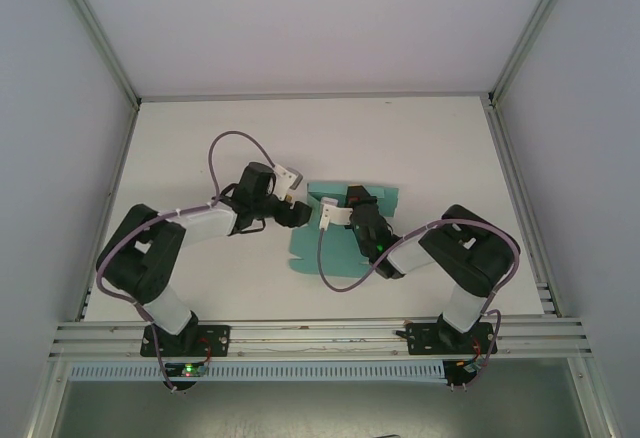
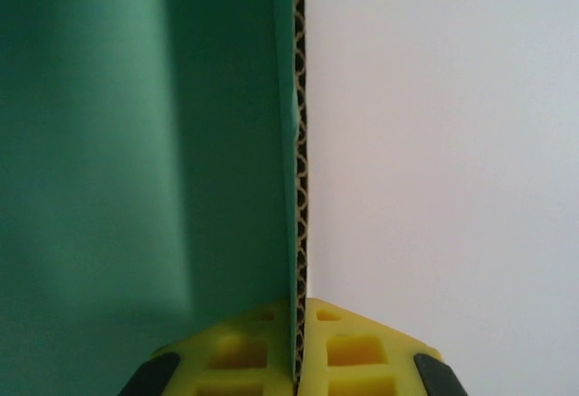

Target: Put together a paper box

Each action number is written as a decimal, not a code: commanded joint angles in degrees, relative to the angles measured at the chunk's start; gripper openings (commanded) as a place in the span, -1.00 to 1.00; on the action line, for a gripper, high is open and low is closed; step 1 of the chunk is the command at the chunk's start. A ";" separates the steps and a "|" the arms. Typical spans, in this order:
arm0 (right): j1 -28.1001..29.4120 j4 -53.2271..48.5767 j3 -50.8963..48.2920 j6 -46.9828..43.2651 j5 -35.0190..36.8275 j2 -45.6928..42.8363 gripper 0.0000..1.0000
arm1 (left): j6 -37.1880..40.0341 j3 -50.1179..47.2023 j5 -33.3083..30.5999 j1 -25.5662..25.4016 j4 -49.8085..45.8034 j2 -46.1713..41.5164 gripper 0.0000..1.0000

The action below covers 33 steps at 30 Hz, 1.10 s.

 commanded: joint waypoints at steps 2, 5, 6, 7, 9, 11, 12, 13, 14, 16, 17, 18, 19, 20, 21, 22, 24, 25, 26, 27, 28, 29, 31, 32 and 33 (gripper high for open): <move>0.94 -5.45 1.10 2.65 -2.44 -0.74 -1.00 | -2.13 2.92 -0.17 0.06 5.16 3.20 0.57; 1.33 -6.81 1.22 3.75 -2.37 -0.97 -1.00 | -1.81 2.88 -1.91 -1.41 6.45 3.32 0.58; 1.55 -6.98 1.25 4.15 -2.44 -1.17 -1.00 | -1.31 3.08 -3.09 -1.98 6.13 3.40 0.58; 1.70 -7.64 1.28 4.79 -2.73 -1.50 -1.00 | -1.25 3.54 -4.23 -2.44 5.60 3.96 0.58; 1.95 -10.51 1.90 5.81 -3.39 -2.18 -1.00 | -1.32 4.48 -3.86 -3.00 4.61 4.92 0.58; 2.08 -12.51 2.22 6.62 -3.20 -2.55 -1.00 | -1.23 4.28 -2.62 -3.16 5.53 5.52 0.62; 2.04 -12.13 2.05 6.66 -3.09 -2.50 -1.00 | -0.87 3.83 -1.26 -3.23 6.43 5.61 0.64; 2.01 -12.14 1.88 6.69 -2.91 -2.66 -1.00 | -0.70 3.34 -0.70 -3.33 7.27 5.61 0.65; 2.07 -12.27 1.86 6.67 -2.68 -2.80 -1.00 | -0.44 3.12 -0.16 -3.33 7.65 5.64 0.65; 1.98 -12.92 1.84 6.75 -2.45 -3.02 -1.00 | 0.13 3.51 0.65 -3.36 6.80 5.57 0.65; 1.92 -13.45 2.03 6.97 -2.29 -3.11 -1.00 | 0.42 3.97 1.16 -3.42 5.73 5.48 0.67; 1.83 -13.50 2.06 7.15 -2.11 -3.11 -1.00 | 0.84 4.15 1.84 -3.42 4.85 5.29 0.68; 1.65 -13.53 2.00 7.35 -1.88 -3.19 -1.00 | 1.12 3.67 1.96 -3.55 4.42 4.81 0.67; 1.48 -13.51 2.04 7.49 -1.68 -3.24 -1.00 | 1.34 2.89 1.72 -3.54 4.32 4.20 0.67; 1.31 -13.55 1.93 7.54 -1.53 -3.29 -1.00 | 1.78 1.99 1.08 -3.53 4.03 3.41 0.68; 1.10 -13.42 1.88 7.26 -1.42 -3.42 -1.00 | 2.31 1.19 0.27 -3.53 3.35 2.79 0.70; 0.95 -13.37 1.63 6.96 -1.40 -3.65 -1.00 | 3.46 0.25 -1.52 -3.50 0.74 1.50 0.71; 0.86 -13.16 1.61 6.71 -1.33 -3.73 -1.00 | 3.58 -0.15 -2.54 -3.43 -0.24 0.99 0.71; 0.64 -13.29 1.56 6.58 -1.14 -3.87 -1.00 | 3.75 -0.57 -3.30 -3.44 -0.96 0.34 0.71; 0.42 -13.25 1.52 6.47 -0.92 -3.94 -1.00 | 3.68 -1.26 -3.77 -3.47 -0.93 -0.29 0.71; 0.25 -13.16 1.51 6.27 -0.84 -3.97 -1.00 | 3.65 -1.97 -3.82 -3.44 -0.43 -0.89 0.71; 0.20 -13.24 1.50 6.15 -1.00 -4.15 -1.00 | 3.42 -2.56 -3.76 -3.45 0.33 -1.37 0.71; 0.24 -14.12 1.59 6.13 -1.40 -4.55 -1.00 | 2.97 -2.69 -3.14 -3.45 0.90 -2.22 0.71; 0.29 -14.55 1.76 6.06 -1.25 -4.55 -1.00 | 2.84 -2.17 -2.60 -3.42 0.22 -2.70 0.71; 0.33 -14.43 1.73 5.89 -1.11 -4.67 -1.00 | 2.88 -1.73 -1.66 -3.40 -0.31 -3.20 0.71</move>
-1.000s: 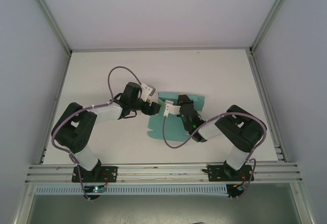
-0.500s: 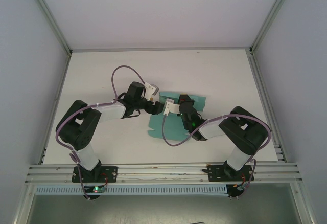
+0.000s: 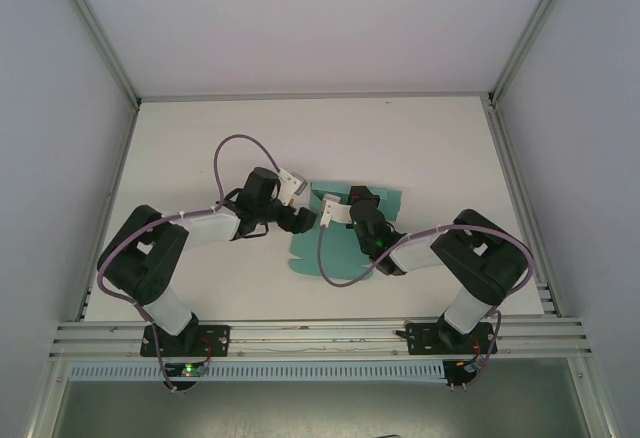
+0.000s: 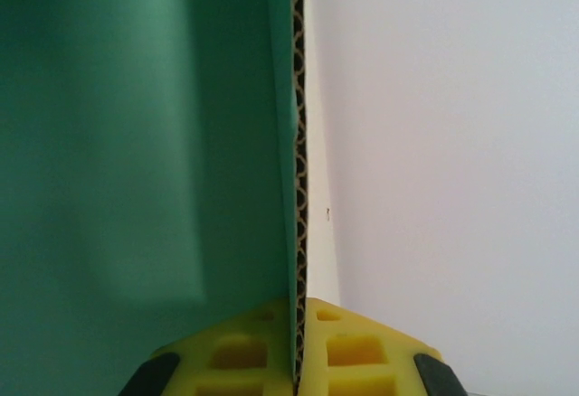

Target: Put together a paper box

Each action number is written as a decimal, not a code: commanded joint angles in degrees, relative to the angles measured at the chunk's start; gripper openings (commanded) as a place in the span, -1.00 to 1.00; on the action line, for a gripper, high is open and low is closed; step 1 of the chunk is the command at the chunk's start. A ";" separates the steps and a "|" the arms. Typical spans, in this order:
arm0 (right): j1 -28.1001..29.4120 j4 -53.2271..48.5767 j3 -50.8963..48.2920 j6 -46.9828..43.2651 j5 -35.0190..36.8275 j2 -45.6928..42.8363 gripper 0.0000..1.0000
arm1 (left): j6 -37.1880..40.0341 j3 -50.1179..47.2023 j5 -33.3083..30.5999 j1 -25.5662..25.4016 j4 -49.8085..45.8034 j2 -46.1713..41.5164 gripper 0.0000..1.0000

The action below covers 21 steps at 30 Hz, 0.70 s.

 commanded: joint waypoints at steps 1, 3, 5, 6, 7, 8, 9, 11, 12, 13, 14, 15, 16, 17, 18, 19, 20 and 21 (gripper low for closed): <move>0.55 -3.53 0.16 0.32 -2.05 -0.74 -1.00 | 1.35 0.53 2.19 -1.09 -1.53 -2.60 0.71; 0.64 -3.81 0.30 0.31 -2.01 -0.97 -1.00 | 1.68 0.51 3.93 -0.98 -0.41 -2.78 0.72; 0.64 -4.15 0.48 0.17 -1.79 -1.05 -1.00 | 2.02 1.50 4.90 -1.00 -1.51 -2.20 0.73; 0.64 -4.05 0.40 0.16 -1.70 -1.09 -1.00 | 1.92 2.05 5.01 -0.99 -2.11 -1.90 0.73; 0.71 -4.13 0.49 0.32 -1.77 -1.14 -1.00 | 2.08 2.44 5.44 -1.00 -2.33 -1.56 0.73; 0.72 -4.31 0.51 0.39 -1.79 -1.18 -1.00 | 2.29 2.71 6.30 -0.99 -2.45 -1.22 0.73; 0.73 -4.19 0.46 0.30 -1.70 -1.15 -1.00 | 2.06 2.73 6.19 -0.96 -1.83 -1.07 0.73; 0.89 -4.20 0.62 0.32 -1.77 -1.38 -1.00 | 1.86 2.93 4.00 -1.03 -0.35 0.08 0.73; 1.03 -4.26 0.65 0.41 -2.00 -1.42 -1.00 | 1.55 3.52 2.86 -0.97 -0.36 0.89 0.72; 1.08 -4.83 0.79 0.51 -2.27 -1.51 -1.00 | 1.29 4.35 2.41 -0.96 -0.45 1.84 0.73; 1.25 -5.57 1.09 0.72 -2.28 -1.31 -1.00 | 0.26 5.43 1.27 -1.01 -0.14 2.98 0.71; 1.49 -5.48 1.14 0.74 -1.94 -1.18 -1.00 | -0.87 6.14 -0.07 -0.96 0.43 3.88 0.65; 1.76 -5.41 1.22 0.57 -1.71 -1.10 -1.00 | -1.87 6.61 -2.09 -1.03 1.47 4.77 0.56; 1.99 -5.44 1.24 0.61 -1.64 -1.11 -1.00 | -3.68 6.69 -5.18 -1.11 3.06 5.57 0.46; 2.11 -5.60 1.15 0.83 -1.78 -1.25 -1.00 | -4.50 6.81 -6.68 -1.06 4.09 6.18 0.41; 2.15 -6.16 1.11 1.08 -1.95 -1.46 -1.00 | -4.91 7.17 -7.53 -1.12 4.44 6.67 0.37; 2.22 -7.09 1.14 1.38 -2.05 -1.51 -1.00 | -5.50 7.42 -8.15 -1.04 4.73 7.04 0.27; 2.22 -7.07 1.02 1.58 -1.92 -1.64 -1.00 | -5.51 7.23 -8.47 -1.14 5.33 7.14 0.19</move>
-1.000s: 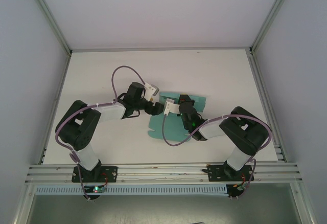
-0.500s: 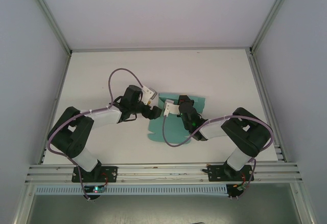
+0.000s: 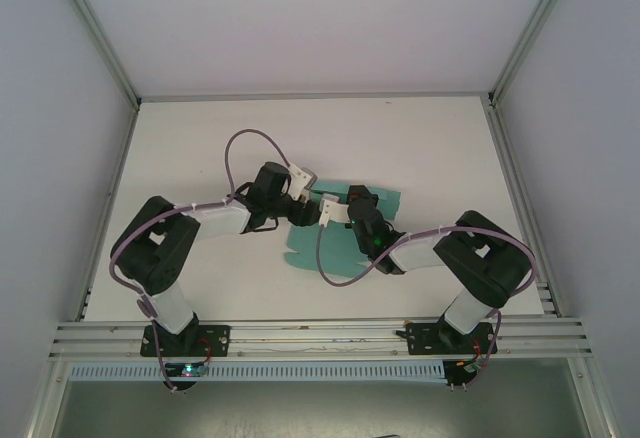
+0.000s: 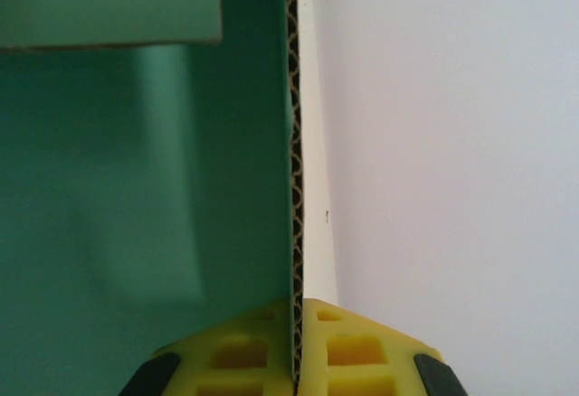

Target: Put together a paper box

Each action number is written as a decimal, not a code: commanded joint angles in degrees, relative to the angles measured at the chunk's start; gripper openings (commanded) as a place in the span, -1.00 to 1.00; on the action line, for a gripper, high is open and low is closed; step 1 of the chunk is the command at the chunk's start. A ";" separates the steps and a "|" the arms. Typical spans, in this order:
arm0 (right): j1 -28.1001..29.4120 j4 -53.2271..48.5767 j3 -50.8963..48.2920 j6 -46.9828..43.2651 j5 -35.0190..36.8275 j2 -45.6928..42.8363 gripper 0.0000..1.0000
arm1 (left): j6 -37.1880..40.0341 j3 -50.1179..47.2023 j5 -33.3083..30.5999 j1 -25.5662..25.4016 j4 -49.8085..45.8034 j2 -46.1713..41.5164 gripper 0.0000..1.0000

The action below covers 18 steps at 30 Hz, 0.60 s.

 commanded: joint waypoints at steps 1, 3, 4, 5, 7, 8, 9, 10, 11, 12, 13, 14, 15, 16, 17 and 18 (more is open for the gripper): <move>1.39 -4.45 -0.14 1.28 -2.45 -0.68 -1.00 | -2.88 1.07 -8.81 0.24 5.52 1.41 0.08; 1.31 -4.59 -0.42 0.93 -1.76 -0.75 -1.00 | -2.46 -0.20 -10.03 0.25 6.71 0.60 -0.09; 1.19 -4.88 -0.45 0.87 -1.44 -0.91 -1.00 | -2.40 -0.83 -11.32 0.28 6.52 0.10 -0.18; 1.21 -5.32 -0.43 0.78 -1.33 -1.09 -1.00 | -2.10 -1.34 -12.32 0.21 6.33 -0.31 -0.26; 1.33 -6.17 -0.44 0.94 -1.39 -1.76 -1.00 | -1.80 -2.27 -14.78 0.22 6.37 -0.88 -0.33; 1.34 -6.94 -0.41 1.26 -1.80 -2.21 -1.00 | -1.53 -2.73 -15.42 0.22 6.66 -1.00 -0.38; 1.39 -7.90 -0.32 1.76 -2.29 -2.55 -1.00 | -1.34 -3.11 -16.15 0.27 7.10 -1.00 -0.45; 1.48 -9.03 -0.12 2.19 -2.77 -2.81 -1.00 | -1.54 -3.54 -16.65 0.22 7.96 -0.88 -0.58; 1.52 -9.81 0.01 2.40 -3.22 -2.88 -1.00 | -1.24 -3.85 -16.21 0.10 8.46 -0.74 -0.61; 1.65 -10.24 0.04 2.53 -3.51 -2.84 -1.00 | -1.26 -3.90 -15.73 0.28 9.03 -0.57 -0.61; 1.73 -10.62 0.03 2.65 -3.63 -2.61 -1.00 | -1.40 -3.94 -15.11 0.25 9.90 -0.34 -0.65; 1.76 -10.98 0.10 2.79 -3.72 -2.45 -1.00 | -1.44 -3.94 -14.11 0.25 10.67 -0.14 -0.66; 1.83 -11.44 0.14 2.87 -3.81 -2.30 -1.00 | -1.31 -4.08 -13.06 0.27 11.48 -0.04 -0.65; 1.83 -11.97 0.29 2.95 -3.81 -2.04 -1.00 | -1.76 -4.28 -12.79 0.21 12.73 0.12 -0.66; 1.81 -12.42 0.44 3.13 -3.73 -1.92 -1.00 | -2.04 -4.42 -12.80 0.25 13.64 0.19 -0.65; 1.82 -12.69 0.51 3.35 -3.57 -1.82 -1.00 | -1.82 -4.18 -11.97 0.27 13.49 0.23 -0.61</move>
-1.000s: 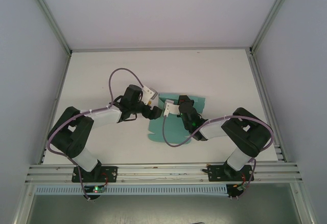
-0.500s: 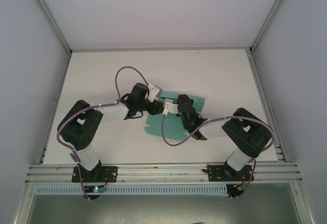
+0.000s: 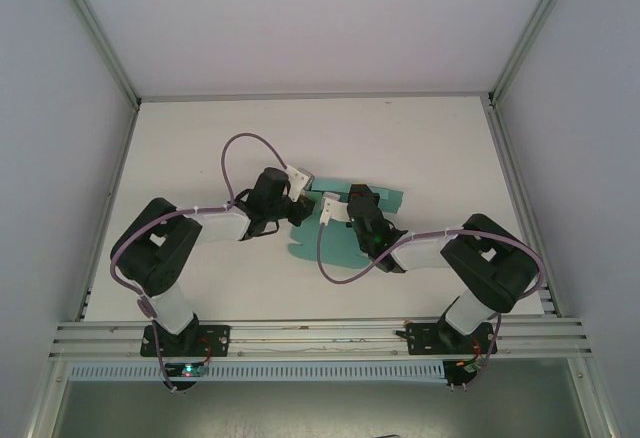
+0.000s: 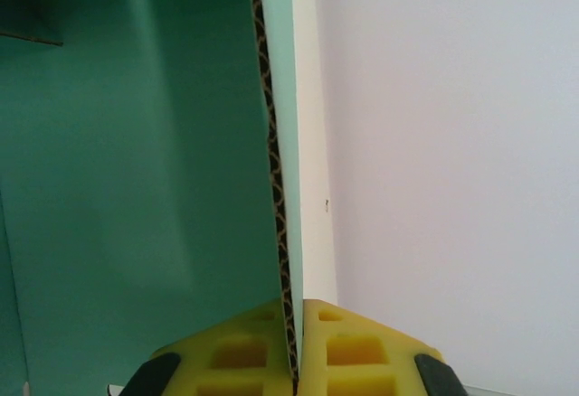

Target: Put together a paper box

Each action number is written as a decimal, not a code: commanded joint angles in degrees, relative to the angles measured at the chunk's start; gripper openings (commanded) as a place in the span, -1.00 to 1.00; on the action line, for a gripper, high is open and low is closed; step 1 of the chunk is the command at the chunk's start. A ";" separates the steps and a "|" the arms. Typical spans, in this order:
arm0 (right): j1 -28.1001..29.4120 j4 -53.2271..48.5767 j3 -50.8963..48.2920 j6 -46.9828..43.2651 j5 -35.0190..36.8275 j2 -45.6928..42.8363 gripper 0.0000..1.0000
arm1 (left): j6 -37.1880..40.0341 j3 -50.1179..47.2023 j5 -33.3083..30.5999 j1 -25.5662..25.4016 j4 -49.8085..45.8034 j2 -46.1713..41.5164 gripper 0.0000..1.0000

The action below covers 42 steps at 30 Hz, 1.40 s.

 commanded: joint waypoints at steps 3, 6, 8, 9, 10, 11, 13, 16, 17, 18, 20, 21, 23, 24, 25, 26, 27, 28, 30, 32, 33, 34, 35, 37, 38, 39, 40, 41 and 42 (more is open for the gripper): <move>1.48 -8.58 -0.08 3.42 -4.53 0.41 -1.00 | 0.36 -0.28 1.33 1.27 5.10 0.21 -0.32; 0.93 -7.73 0.29 3.42 -4.08 0.14 -1.00 | 2.24 -2.00 3.31 1.19 4.95 -1.49 -0.25; 0.72 -6.19 0.07 2.77 -3.86 -0.32 -1.00 | 3.15 -2.18 3.48 1.28 2.28 -2.81 -0.24; 0.46 -5.66 0.03 2.49 -4.14 -0.61 -1.00 | 3.64 -2.29 3.91 1.32 0.79 -3.57 -0.24; 0.19 -4.83 -0.02 2.04 -4.34 -0.76 -1.00 | 3.80 -2.54 3.97 1.32 0.23 -4.13 -0.24; -0.11 -3.64 -0.02 1.53 -4.35 -0.77 -1.00 | 3.76 -3.08 3.82 1.29 0.46 -4.65 -0.25; -0.54 -1.49 0.06 0.12 -4.39 -0.75 -1.00 | 3.79 -3.98 3.35 1.40 1.77 -5.02 -0.26; -0.48 -3.75 1.53 0.20 -5.03 -0.69 -1.00 | 4.17 -3.16 4.71 1.38 1.59 -4.18 -0.17; -0.47 -4.95 2.15 0.65 -5.48 -0.45 -1.00 | 4.47 -2.38 6.49 1.41 0.83 -3.64 -0.10; -0.48 -4.74 2.41 1.33 -5.71 -0.21 -1.00 | 4.49 -1.47 8.63 1.38 0.40 -2.99 -0.08; -0.39 -4.45 2.64 2.20 -6.15 0.06 -1.00 | 4.44 -0.12 11.44 1.37 -0.23 -1.82 -0.04; -0.30 -4.44 2.77 2.69 -6.20 0.21 -1.00 | 4.33 0.20 12.28 1.40 0.08 -1.42 -0.05; -0.08 -4.54 2.88 3.22 -6.21 0.43 -1.00 | 3.63 0.52 12.79 1.40 1.53 -0.46 -0.08; 0.04 -4.55 2.88 3.20 -5.90 0.59 -1.00 | 3.50 0.71 12.11 1.41 1.87 0.14 -0.12; 0.20 -4.47 2.89 3.23 -5.64 0.64 -1.00 | 3.39 1.18 11.08 1.39 1.61 0.72 -0.15; 0.38 -4.11 2.79 3.33 -5.50 0.63 -1.00 | 3.14 1.82 9.11 1.36 0.99 1.42 -0.16; 0.48 -4.56 2.71 3.79 -5.56 0.63 -1.00 | 2.94 2.42 7.57 1.38 0.50 2.16 -0.14; 0.56 -4.76 2.67 4.46 -5.79 0.59 -1.00 | 2.83 3.02 6.19 1.41 0.06 2.82 -0.10; 0.83 -6.74 3.10 6.31 -6.39 0.46 -1.00 | 2.06 4.23 5.15 1.18 -0.36 4.32 0.09; 1.22 -7.04 3.26 7.05 -5.97 1.08 -1.00 | 1.13 4.27 5.96 1.16 1.08 5.08 0.09; 1.39 -6.88 3.39 7.17 -5.40 1.28 -1.00 | 1.20 3.80 6.72 1.09 2.05 5.14 0.17; 1.51 -6.54 3.40 7.30 -4.92 1.50 -1.00 | 1.61 3.33 7.65 1.08 2.88 5.19 0.28; 1.50 -6.59 3.42 7.48 -4.71 1.54 -1.00 | 1.91 3.13 7.60 1.02 3.06 5.10 0.28; 1.54 -6.59 3.23 7.71 -4.85 1.36 -1.00 | 2.74 3.23 6.43 0.96 2.45 5.27 0.18; 1.54 -6.66 3.23 8.19 -5.01 1.17 -1.00 | 3.22 3.61 5.63 0.97 1.70 5.56 0.12; 1.50 -6.93 3.21 8.70 -5.27 0.97 -1.00 | 3.22 4.09 4.92 0.96 1.32 5.74 0.07; 1.54 -7.27 3.17 9.10 -5.68 0.77 -1.00 | 3.31 4.40 4.41 1.00 1.18 6.13 0.03; 1.56 -7.76 3.25 9.76 -6.15 0.64 -1.00 | 3.05 4.70 4.04 1.00 1.58 6.46 -0.02; 1.19 -8.36 3.32 10.31 -6.53 0.55 -1.00 | 2.46 4.76 3.20 0.85 2.30 6.67 -0.07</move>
